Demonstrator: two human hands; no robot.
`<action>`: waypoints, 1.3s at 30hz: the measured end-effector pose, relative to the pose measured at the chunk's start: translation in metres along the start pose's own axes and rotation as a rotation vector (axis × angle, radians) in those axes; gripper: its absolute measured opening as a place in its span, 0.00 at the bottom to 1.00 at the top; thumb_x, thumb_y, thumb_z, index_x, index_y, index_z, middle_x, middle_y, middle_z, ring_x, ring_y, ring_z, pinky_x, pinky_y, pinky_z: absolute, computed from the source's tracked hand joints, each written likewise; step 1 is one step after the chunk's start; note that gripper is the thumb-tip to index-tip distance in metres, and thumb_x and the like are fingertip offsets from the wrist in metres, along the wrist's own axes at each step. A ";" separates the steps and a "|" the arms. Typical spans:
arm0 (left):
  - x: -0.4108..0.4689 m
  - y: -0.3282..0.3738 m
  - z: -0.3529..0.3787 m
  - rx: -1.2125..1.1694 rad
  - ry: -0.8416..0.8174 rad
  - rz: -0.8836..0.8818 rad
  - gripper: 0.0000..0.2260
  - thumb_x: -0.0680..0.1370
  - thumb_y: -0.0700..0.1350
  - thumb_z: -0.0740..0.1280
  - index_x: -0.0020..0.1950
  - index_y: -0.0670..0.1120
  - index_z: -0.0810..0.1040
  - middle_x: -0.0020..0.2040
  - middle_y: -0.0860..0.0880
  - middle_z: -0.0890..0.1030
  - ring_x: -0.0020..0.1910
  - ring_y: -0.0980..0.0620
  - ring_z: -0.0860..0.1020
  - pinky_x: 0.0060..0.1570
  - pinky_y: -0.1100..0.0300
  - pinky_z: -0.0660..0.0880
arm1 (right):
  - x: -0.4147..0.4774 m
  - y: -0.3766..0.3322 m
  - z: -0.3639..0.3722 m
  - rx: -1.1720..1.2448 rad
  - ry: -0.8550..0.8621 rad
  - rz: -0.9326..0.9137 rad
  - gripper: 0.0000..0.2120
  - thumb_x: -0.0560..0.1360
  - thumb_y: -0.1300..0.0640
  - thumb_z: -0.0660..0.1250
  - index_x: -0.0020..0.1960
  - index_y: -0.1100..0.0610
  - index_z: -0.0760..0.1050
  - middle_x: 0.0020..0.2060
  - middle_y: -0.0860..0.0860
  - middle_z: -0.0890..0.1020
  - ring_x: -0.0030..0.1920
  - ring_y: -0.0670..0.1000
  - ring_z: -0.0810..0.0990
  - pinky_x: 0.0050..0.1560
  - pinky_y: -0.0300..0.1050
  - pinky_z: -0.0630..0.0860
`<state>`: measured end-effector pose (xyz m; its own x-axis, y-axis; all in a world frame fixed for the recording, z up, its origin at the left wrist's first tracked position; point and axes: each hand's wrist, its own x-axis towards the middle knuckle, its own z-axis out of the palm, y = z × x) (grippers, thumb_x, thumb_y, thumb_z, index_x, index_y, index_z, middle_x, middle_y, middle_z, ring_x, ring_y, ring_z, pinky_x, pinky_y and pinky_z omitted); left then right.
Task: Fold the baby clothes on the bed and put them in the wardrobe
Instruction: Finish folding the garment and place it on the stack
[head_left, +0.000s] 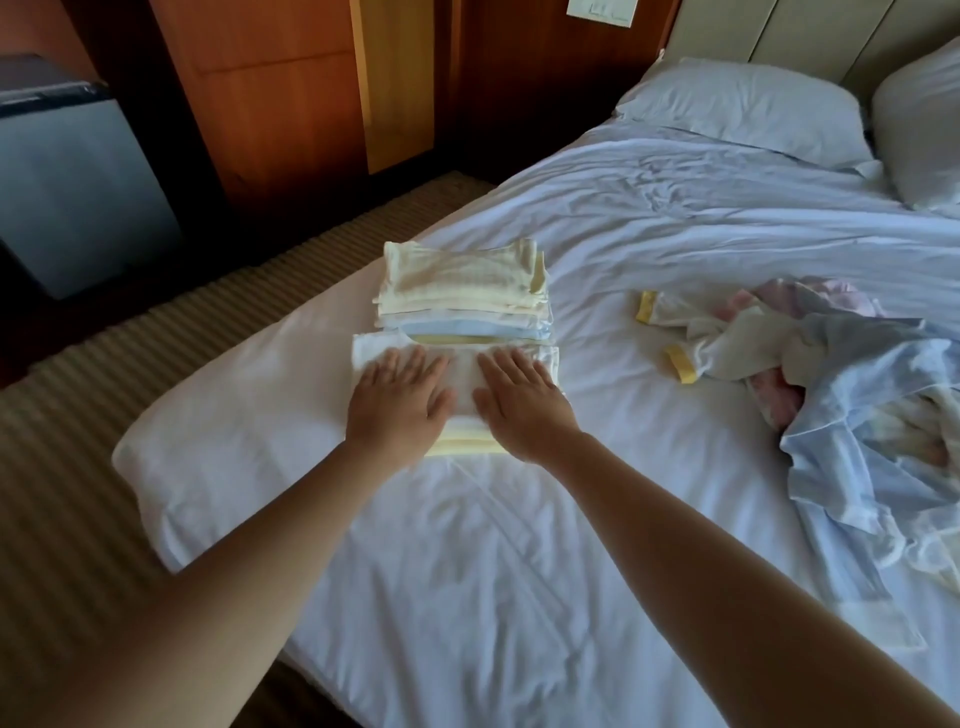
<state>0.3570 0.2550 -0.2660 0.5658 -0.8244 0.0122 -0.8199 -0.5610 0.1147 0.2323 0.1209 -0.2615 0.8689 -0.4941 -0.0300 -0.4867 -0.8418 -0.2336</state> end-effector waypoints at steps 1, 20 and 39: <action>0.001 0.001 -0.002 0.004 -0.034 -0.003 0.28 0.81 0.63 0.39 0.80 0.57 0.49 0.81 0.50 0.52 0.79 0.45 0.50 0.76 0.49 0.48 | 0.000 -0.001 -0.006 0.010 -0.046 0.000 0.28 0.82 0.43 0.46 0.80 0.51 0.48 0.79 0.49 0.49 0.79 0.49 0.43 0.78 0.49 0.42; -0.072 0.215 -0.063 -0.485 0.032 0.250 0.20 0.80 0.49 0.62 0.72 0.51 0.70 0.72 0.53 0.70 0.67 0.52 0.72 0.63 0.57 0.69 | -0.230 0.145 -0.106 0.012 0.240 0.297 0.19 0.74 0.57 0.63 0.65 0.50 0.75 0.64 0.47 0.76 0.66 0.51 0.72 0.62 0.46 0.70; -0.044 0.346 0.009 -0.455 -0.161 0.509 0.31 0.79 0.46 0.64 0.79 0.57 0.55 0.80 0.53 0.51 0.75 0.51 0.63 0.63 0.55 0.71 | -0.239 0.260 -0.079 0.071 0.103 0.463 0.11 0.80 0.51 0.59 0.55 0.50 0.78 0.47 0.50 0.83 0.49 0.54 0.80 0.44 0.46 0.75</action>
<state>0.0475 0.0962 -0.2359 0.0727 -0.9969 0.0315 -0.8414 -0.0444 0.5386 -0.1090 0.0028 -0.2386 0.5466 -0.8358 -0.0507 -0.8101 -0.5126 -0.2846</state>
